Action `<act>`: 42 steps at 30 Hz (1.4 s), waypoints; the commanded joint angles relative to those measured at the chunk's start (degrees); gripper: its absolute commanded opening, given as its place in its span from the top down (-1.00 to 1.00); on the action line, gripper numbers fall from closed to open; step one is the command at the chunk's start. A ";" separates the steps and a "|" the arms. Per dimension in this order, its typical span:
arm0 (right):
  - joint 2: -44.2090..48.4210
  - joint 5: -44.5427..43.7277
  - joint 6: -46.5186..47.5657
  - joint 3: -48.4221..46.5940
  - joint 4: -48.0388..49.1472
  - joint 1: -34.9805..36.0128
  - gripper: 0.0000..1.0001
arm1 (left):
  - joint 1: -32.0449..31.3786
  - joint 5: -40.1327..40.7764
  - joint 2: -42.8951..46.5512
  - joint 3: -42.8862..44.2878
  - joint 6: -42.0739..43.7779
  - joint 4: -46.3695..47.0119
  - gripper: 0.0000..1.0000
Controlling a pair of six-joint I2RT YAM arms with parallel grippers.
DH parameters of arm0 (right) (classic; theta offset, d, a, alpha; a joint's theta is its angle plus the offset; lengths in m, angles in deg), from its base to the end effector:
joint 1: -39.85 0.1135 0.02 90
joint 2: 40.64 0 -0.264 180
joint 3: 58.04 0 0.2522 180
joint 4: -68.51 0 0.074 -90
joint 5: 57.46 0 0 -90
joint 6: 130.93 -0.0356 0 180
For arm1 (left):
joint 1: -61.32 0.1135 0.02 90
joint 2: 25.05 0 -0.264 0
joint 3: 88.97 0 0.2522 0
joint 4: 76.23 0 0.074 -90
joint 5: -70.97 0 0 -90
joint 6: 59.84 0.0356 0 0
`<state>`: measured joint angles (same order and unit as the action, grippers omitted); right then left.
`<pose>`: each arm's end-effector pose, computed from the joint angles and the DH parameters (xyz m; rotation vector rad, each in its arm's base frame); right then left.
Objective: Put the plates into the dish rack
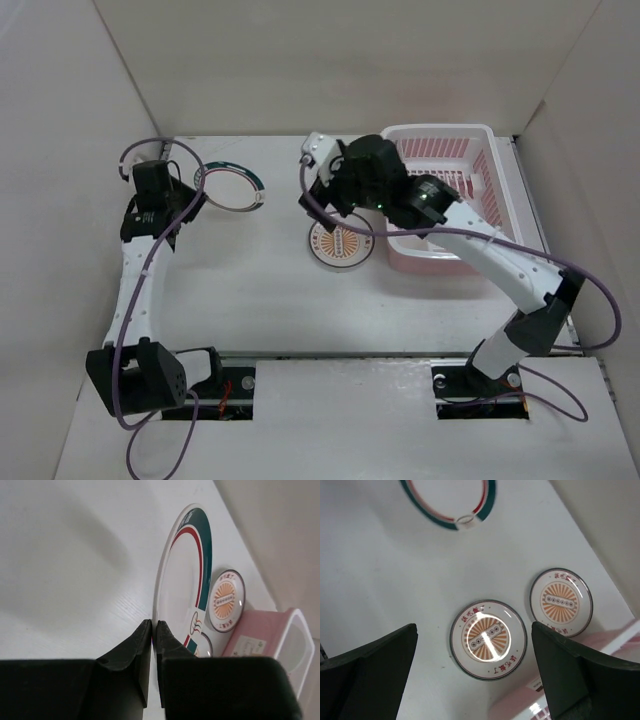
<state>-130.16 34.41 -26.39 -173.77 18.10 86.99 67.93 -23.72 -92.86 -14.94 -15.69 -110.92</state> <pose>0.2331 0.2530 0.4440 -1.0512 1.7192 0.3974 0.2658 0.0279 0.3331 -0.8840 1.9103 -0.5018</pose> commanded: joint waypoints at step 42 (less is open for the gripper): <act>-22.90 -18.92 15.69 -7.63 20.38 12.98 1.00 | -1.25 -24.57 -1.10 14.35 -3.64 -15.11 1.00</act>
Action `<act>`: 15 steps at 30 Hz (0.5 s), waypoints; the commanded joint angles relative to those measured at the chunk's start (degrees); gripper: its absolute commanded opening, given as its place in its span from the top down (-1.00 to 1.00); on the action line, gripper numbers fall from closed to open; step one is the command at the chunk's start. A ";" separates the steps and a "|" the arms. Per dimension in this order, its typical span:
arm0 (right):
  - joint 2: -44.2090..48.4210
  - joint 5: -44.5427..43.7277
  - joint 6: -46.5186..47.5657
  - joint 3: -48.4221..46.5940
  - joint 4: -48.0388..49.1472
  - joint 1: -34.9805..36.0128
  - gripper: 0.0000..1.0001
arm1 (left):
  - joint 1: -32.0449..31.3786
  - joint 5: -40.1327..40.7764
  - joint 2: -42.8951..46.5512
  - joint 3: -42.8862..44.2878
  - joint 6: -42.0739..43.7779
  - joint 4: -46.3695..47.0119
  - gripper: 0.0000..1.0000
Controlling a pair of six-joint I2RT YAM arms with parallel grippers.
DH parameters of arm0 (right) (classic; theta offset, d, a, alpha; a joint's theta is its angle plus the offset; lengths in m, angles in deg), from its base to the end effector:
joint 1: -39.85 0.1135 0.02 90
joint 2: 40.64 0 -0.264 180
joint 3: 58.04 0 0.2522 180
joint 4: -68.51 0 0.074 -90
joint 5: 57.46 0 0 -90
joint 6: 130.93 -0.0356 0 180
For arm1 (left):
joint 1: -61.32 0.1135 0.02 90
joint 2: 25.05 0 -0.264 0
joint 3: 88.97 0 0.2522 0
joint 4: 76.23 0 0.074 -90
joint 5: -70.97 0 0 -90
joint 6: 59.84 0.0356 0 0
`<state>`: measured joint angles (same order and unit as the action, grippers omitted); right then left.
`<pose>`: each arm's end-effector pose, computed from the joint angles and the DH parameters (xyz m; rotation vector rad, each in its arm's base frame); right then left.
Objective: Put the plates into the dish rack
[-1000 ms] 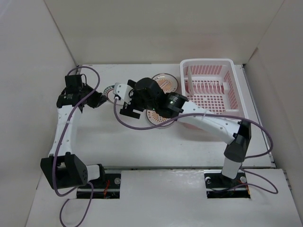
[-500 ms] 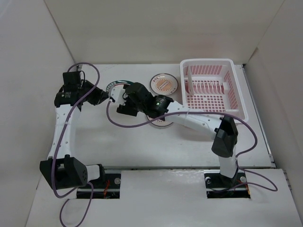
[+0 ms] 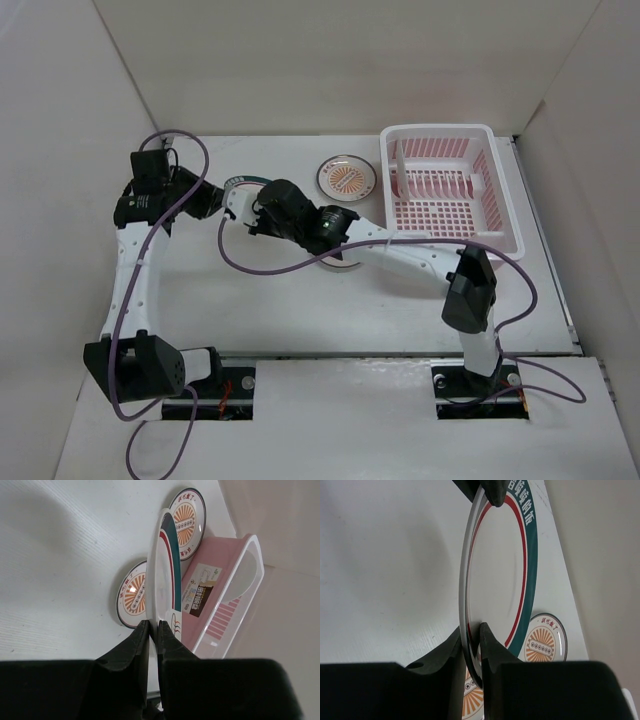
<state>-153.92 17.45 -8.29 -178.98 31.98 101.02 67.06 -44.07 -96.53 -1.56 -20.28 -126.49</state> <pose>0.2344 0.4066 0.3373 -1.3872 1.5174 0.0352 0.2666 0.0117 0.3731 -0.8221 2.0975 -0.9088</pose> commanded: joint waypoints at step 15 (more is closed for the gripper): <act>14.12 0.31 -18.99 2.50 5.81 -8.49 1.00 | 1.03 -3.81 3.10 2.56 5.60 15.04 -0.90</act>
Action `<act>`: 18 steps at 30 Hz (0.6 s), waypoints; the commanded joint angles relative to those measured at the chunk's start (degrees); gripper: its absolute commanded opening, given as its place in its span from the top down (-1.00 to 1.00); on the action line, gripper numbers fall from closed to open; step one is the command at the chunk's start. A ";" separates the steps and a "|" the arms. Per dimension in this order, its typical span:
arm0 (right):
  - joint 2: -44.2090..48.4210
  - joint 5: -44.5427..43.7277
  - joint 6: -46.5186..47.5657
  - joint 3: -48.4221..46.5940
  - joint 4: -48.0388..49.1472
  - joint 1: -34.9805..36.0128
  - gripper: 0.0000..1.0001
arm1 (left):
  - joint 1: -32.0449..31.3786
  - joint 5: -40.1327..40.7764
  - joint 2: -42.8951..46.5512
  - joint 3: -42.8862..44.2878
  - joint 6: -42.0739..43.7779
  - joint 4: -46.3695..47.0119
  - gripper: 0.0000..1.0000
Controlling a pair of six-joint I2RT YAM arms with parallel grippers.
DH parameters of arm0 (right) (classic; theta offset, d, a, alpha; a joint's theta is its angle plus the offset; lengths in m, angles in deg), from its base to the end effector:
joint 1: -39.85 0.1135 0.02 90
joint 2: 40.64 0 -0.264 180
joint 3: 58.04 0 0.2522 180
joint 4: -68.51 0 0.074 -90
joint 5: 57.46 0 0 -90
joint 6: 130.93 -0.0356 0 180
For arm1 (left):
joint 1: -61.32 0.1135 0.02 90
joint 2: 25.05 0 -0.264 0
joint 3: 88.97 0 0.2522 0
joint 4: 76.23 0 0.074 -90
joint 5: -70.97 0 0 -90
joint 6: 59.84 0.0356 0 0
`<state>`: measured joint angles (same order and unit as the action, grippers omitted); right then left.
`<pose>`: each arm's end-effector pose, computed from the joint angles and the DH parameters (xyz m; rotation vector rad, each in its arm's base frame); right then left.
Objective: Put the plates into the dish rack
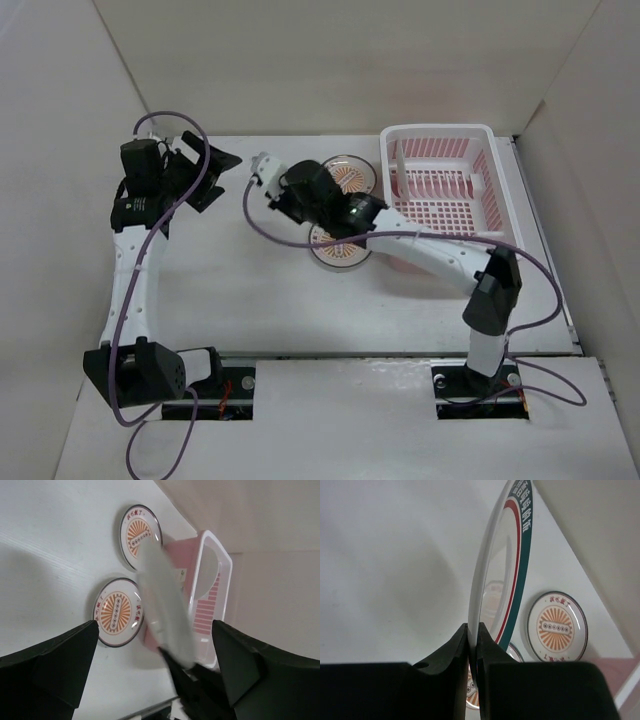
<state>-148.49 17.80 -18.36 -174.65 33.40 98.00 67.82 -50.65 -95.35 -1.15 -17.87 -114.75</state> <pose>0.2438 0.3752 0.3551 -1.1790 1.6365 0.1336 0.2693 0.0119 0.4006 -0.5641 1.9350 -1.0059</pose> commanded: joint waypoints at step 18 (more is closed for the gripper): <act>19.62 33.26 -27.31 5.99 1.92 -53.74 1.00 | -4.12 3.92 2.37 -7.54 13.83 6.48 -1.00</act>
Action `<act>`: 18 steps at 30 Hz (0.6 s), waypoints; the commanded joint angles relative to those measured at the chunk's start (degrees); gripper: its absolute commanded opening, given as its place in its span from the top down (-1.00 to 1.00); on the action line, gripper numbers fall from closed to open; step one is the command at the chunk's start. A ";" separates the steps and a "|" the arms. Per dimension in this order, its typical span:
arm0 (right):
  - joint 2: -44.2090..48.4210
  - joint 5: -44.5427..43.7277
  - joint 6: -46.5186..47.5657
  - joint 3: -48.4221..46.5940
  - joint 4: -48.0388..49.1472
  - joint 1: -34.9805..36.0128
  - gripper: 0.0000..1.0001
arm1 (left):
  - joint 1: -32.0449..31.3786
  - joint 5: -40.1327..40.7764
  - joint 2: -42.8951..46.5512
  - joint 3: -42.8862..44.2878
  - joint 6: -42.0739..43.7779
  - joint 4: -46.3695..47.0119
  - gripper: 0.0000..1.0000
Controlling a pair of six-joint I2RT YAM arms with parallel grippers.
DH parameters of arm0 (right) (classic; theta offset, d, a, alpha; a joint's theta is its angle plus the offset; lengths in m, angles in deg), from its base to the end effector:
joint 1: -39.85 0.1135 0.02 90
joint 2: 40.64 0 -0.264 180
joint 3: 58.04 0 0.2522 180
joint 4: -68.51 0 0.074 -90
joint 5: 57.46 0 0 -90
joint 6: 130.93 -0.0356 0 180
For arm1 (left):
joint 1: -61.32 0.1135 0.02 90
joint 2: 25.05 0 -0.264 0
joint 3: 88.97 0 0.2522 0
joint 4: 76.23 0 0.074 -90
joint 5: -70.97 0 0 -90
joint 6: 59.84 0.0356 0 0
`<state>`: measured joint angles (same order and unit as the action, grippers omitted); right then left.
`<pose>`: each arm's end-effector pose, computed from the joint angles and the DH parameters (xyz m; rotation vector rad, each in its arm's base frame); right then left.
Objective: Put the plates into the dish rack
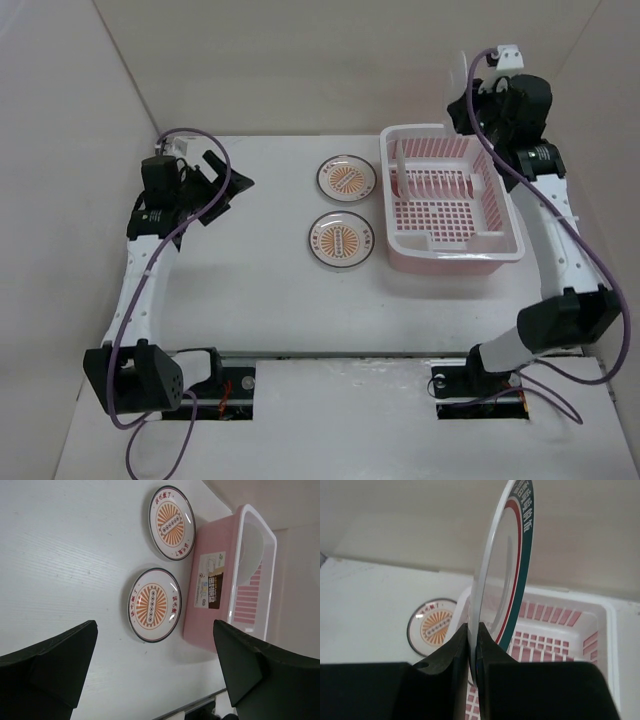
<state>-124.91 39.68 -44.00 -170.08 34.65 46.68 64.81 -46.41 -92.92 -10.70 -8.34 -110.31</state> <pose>0.3227 0.0431 0.4821 -0.1492 1.6750 0.2346 0.2658 -0.0002 0.3612 -0.4222 1.9947 -0.8635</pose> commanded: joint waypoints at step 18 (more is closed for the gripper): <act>-14.87 10.44 0.70 5.29 -0.03 -3.49 1.00 | -1.73 2.24 -2.17 4.66 7.91 0.10 -1.00</act>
<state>-139.77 49.74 -44.18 -164.83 29.80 43.56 63.32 -44.18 -95.13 -8.03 -2.16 -110.95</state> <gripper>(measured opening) 0.130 0.997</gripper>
